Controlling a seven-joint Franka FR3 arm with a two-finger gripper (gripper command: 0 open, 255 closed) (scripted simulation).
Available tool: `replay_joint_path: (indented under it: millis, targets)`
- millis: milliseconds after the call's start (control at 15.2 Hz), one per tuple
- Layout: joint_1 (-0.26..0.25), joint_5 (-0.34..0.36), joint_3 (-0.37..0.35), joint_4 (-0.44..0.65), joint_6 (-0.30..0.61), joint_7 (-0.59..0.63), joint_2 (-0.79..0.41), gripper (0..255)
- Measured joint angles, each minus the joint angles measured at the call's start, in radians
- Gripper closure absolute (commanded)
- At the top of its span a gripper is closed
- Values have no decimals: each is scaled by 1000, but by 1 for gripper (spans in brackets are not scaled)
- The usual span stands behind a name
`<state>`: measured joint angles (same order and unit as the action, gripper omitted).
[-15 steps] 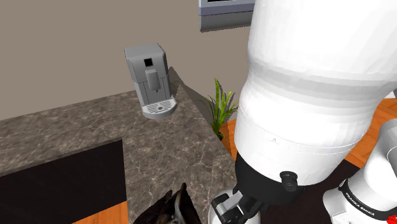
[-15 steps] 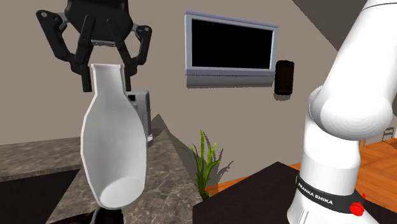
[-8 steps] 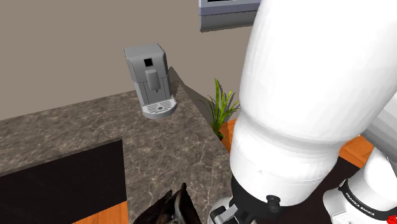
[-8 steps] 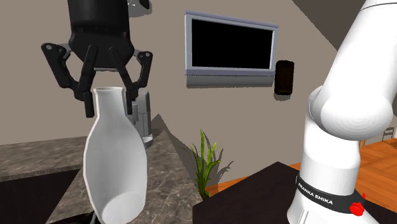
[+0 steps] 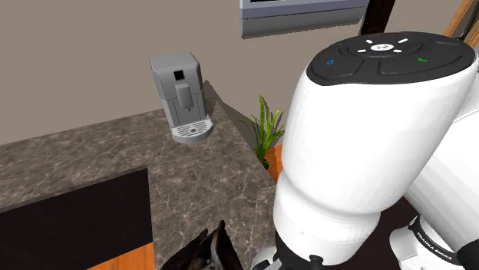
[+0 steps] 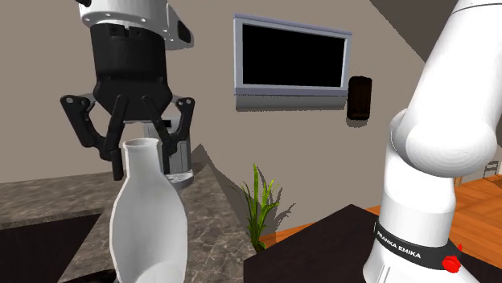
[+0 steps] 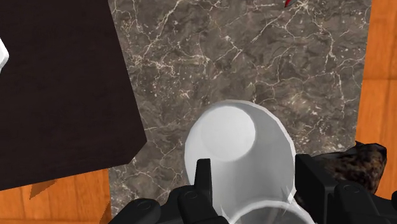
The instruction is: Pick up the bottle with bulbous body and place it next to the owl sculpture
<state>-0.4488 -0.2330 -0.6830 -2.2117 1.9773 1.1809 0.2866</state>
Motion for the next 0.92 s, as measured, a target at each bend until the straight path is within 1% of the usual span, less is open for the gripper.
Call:
replay_joint_path:
  millis: [462,924]
  targets:
    - [1,5,-19,-74,100,3,-30,255]
    - [8,32,-48,-123,204,28,-92,255]
